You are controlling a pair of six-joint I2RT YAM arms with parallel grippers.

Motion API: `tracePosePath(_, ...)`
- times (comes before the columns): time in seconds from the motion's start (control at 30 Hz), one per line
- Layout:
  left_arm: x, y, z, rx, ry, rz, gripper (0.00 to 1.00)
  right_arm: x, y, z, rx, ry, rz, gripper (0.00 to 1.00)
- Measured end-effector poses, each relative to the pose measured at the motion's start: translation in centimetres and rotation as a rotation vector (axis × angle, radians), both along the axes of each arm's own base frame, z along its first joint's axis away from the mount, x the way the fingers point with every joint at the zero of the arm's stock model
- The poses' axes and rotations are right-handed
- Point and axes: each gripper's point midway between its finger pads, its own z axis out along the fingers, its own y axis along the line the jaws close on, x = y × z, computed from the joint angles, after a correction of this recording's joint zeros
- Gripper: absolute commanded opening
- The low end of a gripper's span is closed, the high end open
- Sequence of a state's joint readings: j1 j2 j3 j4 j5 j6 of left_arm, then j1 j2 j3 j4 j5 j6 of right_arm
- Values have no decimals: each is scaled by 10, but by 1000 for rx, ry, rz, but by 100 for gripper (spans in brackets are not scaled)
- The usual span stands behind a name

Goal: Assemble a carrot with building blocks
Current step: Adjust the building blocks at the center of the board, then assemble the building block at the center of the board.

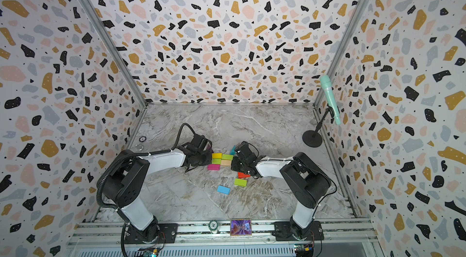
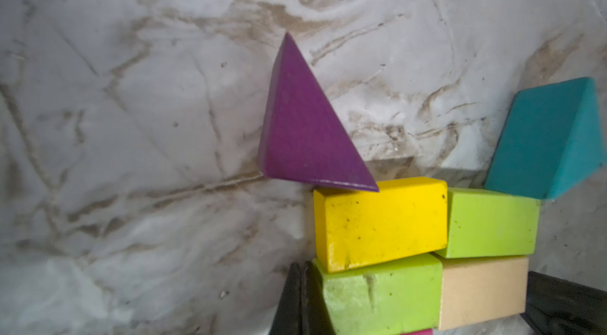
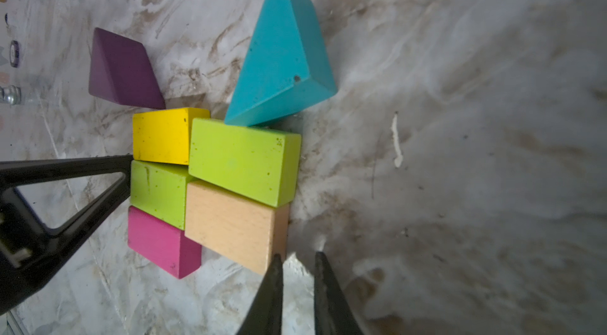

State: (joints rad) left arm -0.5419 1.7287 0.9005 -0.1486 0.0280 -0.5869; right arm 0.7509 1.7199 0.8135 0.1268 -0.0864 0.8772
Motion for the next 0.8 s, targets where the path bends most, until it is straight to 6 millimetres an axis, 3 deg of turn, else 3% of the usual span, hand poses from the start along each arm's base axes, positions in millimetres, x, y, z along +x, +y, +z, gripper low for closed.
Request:
tracePosePath(0.37, 4, 9, 4, 15, -11, 32, 4, 1, -6, 3, 2, -3, -16, 20)
tracePosePath(0.5, 13, 20, 17, 9, -46, 67, 4, 1, -12, 24, 14, -37, -22, 23)
tracePosePath(0.67, 20, 25, 38, -11, -100, 89, 9, 0, -21, 68, 37, -118, -30, 41)
tracePosePath(0.8, 15, 31, 50, -32, -132, 100, 26, -8, -40, 78, -9, -133, -58, 55)
